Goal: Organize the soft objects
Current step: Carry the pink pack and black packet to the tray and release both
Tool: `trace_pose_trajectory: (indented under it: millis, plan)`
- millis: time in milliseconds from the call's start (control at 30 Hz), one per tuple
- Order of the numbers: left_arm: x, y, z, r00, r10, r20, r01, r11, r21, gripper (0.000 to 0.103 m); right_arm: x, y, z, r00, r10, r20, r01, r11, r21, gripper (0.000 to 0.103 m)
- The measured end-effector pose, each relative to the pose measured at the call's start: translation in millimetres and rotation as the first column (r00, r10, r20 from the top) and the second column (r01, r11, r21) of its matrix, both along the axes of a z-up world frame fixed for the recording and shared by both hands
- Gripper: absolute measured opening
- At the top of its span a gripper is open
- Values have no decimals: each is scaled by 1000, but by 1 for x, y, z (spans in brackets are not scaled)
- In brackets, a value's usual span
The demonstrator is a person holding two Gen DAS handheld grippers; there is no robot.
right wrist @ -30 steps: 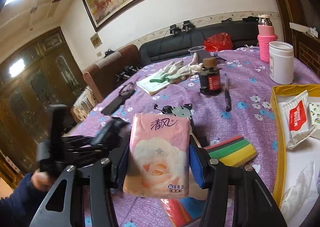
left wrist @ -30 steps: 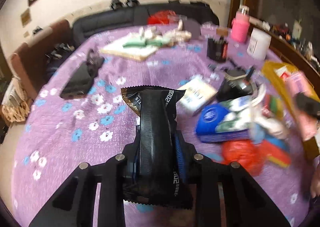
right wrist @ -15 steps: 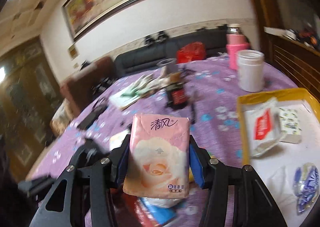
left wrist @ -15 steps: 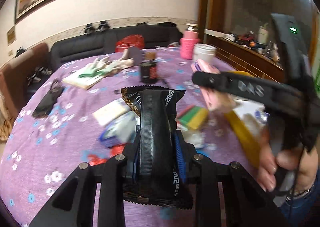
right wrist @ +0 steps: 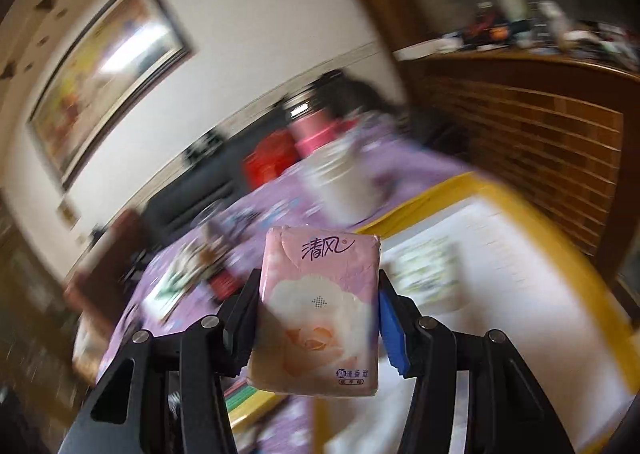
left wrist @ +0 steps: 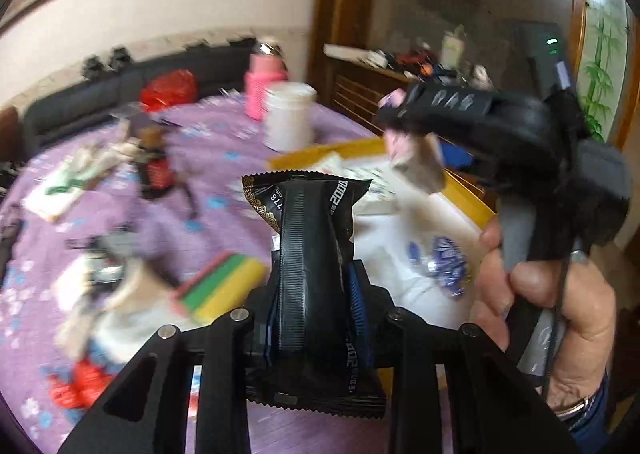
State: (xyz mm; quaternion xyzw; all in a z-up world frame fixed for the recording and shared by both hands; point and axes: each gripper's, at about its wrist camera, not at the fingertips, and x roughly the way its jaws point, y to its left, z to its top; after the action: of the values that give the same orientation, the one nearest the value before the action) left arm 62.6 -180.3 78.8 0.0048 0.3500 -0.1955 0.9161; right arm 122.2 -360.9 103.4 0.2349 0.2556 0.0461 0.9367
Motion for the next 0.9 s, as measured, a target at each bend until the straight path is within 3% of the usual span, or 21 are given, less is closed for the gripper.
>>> trace_pose_trajectory:
  millis: [167,267,500,767,900]
  plan:
    - [32,-44,-21,993,-71,-97,68,997,-37,29,6,-56,-9,981,-178,-79,179,984,6,56]
    - [46,-65,-31,987,-98,-129,93,995,-44,29,11,-72,-21,964,-220,-149,224,974,14,56]
    - [46,-80,-41,981,-128,-149,122,991,-47,29,27,-74,-43,942,-221,-253,228,974,1,57]
    - [39,-76,-34,981,-136,-138,128,989,-71,34,30,-72,-43,938,-225,-265,231,973,-11,59]
    - [35,-70,-30,983,-128,-134,118,990,-82,37,30,-68,-38,941,-225,-254,224,974,-32,69]
